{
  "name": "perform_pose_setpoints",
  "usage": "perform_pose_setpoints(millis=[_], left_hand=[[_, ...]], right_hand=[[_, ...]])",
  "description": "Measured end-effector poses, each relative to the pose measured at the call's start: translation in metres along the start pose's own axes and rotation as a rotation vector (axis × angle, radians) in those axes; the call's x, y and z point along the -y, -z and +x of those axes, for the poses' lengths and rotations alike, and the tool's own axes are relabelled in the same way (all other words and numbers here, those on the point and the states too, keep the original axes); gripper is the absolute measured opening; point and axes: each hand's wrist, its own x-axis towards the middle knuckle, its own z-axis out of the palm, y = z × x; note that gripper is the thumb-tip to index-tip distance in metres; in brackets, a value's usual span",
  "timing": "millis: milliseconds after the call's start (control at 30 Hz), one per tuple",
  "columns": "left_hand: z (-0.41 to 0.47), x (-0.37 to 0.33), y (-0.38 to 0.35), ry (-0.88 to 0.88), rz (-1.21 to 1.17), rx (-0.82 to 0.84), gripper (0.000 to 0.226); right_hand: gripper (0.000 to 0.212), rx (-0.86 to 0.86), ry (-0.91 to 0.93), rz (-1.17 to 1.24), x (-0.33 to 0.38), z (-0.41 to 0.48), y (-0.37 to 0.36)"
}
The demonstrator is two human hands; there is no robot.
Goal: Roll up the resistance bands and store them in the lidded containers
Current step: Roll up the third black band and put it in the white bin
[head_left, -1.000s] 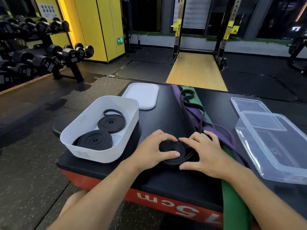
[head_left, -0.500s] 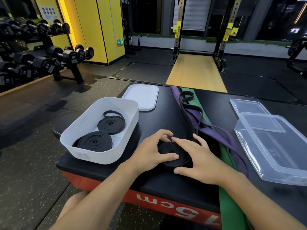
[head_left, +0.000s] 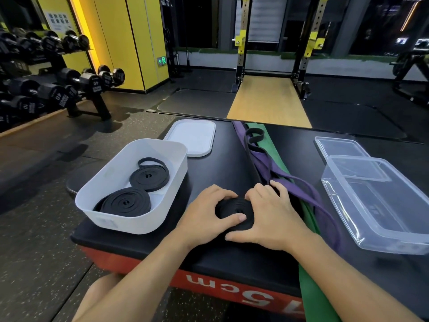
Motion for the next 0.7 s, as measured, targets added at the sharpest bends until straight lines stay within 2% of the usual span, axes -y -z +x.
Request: perform_pose_setpoints(millis=[167, 267, 367, 433, 500, 700], left_hand=[[0.001, 0.003, 0.002, 0.033, -0.031, -0.097, 0.036], [0.000, 0.006, 0.002, 0.049, -0.033, -0.098, 0.032], [0.000, 0.008, 0.003, 0.051, -0.045, -0.079, 0.031], [0.000, 0.010, 0.003, 0.059, -0.024, -0.076, 0.036], [-0.001, 0.010, 0.002, 0.054, 0.015, -0.079, 0.045], [-0.006, 0.007, 0.002, -0.005, 0.080, -0.096, 0.038]], right_hand=[[0.085, -0.165, -0.068, -0.104, 0.016, 0.000, -0.012], [0.092, -0.055, -0.040, -0.035, 0.008, -0.002, -0.013], [0.096, 0.047, 0.008, 0.243, -0.010, -0.006, -0.011], [0.090, 0.057, 0.024, 0.353, -0.015, -0.008, -0.010], [0.083, 0.043, 0.042, 0.336, -0.016, -0.011, -0.013], [0.084, 0.065, 0.005, 0.316, -0.016, -0.007, -0.015]])
